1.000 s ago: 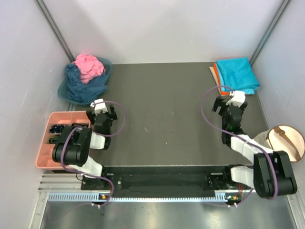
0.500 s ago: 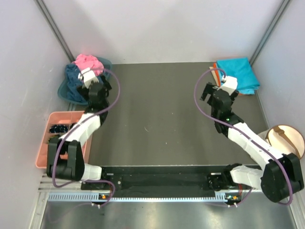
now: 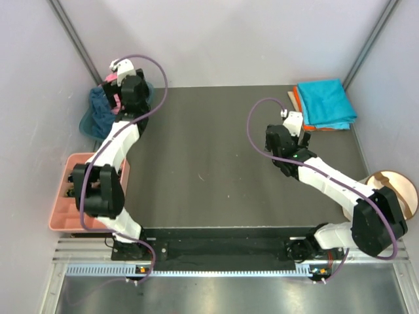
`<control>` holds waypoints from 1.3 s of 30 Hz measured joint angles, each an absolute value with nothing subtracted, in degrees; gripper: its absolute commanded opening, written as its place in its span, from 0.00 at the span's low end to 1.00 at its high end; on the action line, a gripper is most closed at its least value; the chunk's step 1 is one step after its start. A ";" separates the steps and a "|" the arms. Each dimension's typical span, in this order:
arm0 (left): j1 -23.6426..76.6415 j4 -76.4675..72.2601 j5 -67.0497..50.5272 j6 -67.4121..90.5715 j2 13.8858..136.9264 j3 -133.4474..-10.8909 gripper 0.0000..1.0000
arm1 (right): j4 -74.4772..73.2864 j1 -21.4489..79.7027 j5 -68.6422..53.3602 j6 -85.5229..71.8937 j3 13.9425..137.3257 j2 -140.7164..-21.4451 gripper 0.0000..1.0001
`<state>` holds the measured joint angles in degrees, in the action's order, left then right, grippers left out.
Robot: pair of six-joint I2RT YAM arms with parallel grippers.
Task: Fold and stack the t-shirts
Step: Grab crumpled tshirt from bin with the left arm
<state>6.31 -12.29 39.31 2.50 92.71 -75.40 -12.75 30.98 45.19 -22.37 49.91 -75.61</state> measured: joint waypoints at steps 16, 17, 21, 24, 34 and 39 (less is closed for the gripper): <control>-11.46 10.94 22.72 4.67 111.50 -97.82 0.91 | -18.00 31.00 36.62 -26.22 45.74 -74.96 0.99; -12.23 11.66 21.50 5.06 112.40 -98.61 0.91 | -18.20 31.00 36.23 -26.20 45.74 -74.96 0.99; -12.51 13.28 17.41 6.15 114.50 -99.70 0.88 | -18.22 31.00 35.14 -26.20 45.74 -74.96 0.99; -11.99 13.98 14.00 7.05 116.07 -100.92 0.89 | -18.15 31.00 34.28 -26.22 45.74 -74.96 0.99; -9.45 14.24 8.14 8.43 126.63 -113.06 0.86 | -18.00 31.00 31.75 -27.07 45.74 -76.05 0.99; -8.80 14.26 6.63 8.86 131.85 -117.78 0.86 | -18.00 31.00 31.00 -27.16 45.74 -76.27 0.99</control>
<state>-8.80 14.26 6.63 8.86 131.85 -117.78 -18.00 31.00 31.00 -27.16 45.74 -76.27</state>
